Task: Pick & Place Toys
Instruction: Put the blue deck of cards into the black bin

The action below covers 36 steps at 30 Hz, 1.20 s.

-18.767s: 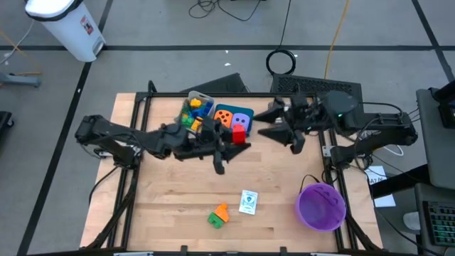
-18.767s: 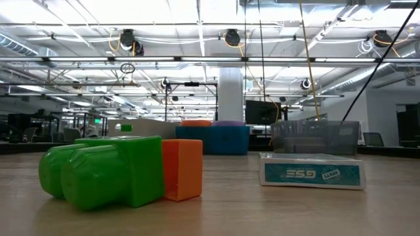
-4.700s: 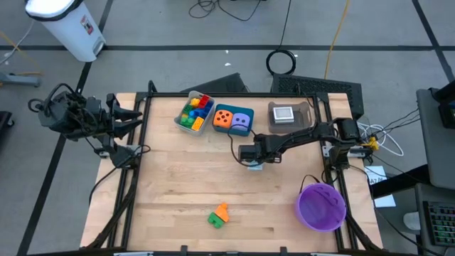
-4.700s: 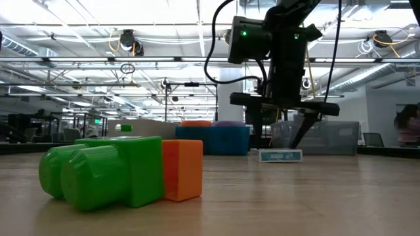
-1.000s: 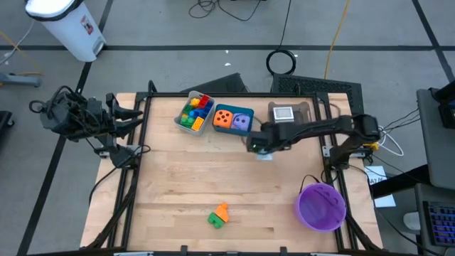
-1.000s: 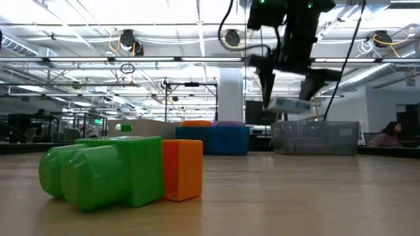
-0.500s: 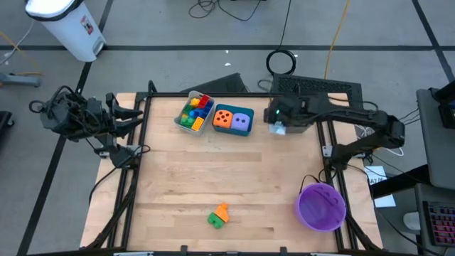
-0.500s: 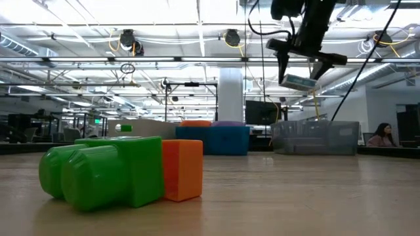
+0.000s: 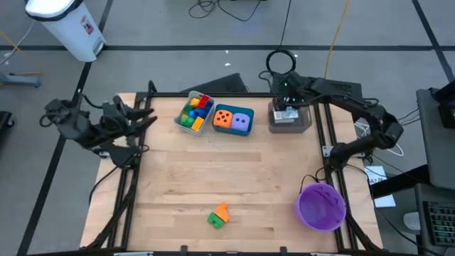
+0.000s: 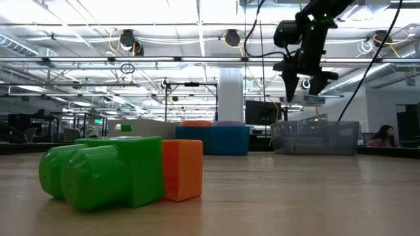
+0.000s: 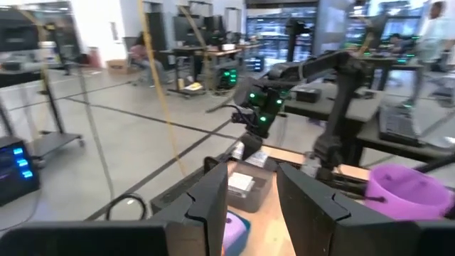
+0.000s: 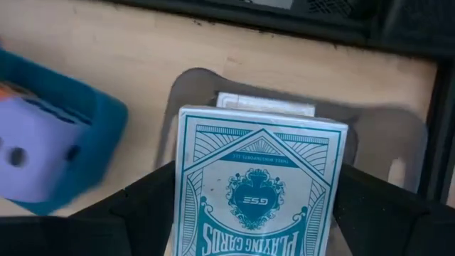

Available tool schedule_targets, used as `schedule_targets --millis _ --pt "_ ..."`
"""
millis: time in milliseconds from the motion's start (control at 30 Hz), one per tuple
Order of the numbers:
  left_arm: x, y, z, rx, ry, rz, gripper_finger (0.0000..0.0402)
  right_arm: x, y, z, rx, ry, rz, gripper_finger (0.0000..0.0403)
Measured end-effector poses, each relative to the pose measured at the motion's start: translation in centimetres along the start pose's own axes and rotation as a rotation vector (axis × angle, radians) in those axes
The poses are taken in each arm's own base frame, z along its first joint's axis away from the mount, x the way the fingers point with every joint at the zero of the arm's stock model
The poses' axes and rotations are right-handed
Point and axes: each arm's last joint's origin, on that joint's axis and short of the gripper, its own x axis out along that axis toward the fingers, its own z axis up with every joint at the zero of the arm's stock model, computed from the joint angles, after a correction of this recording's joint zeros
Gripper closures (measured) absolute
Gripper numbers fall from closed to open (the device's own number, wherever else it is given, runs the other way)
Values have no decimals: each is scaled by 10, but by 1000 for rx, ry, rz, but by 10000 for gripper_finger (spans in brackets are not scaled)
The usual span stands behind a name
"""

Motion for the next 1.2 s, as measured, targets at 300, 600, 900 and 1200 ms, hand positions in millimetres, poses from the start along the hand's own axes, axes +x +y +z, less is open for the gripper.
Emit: schedule_targets --millis 300,600,900,1200 --pt "36 -13 1 -53 -4 47 275 17 -5 11 -462 30 -1 93" --pt "72 -18 -1 -152 11 -14 275 13 3 4 -1100 23 26 91" --pt "107 -19 -6 -254 45 -109 275 27 12 5 -1343 34 31 90" --pt "126 -18 -12 -289 81 -168 275 40 13 10 -1382 33 89 90"
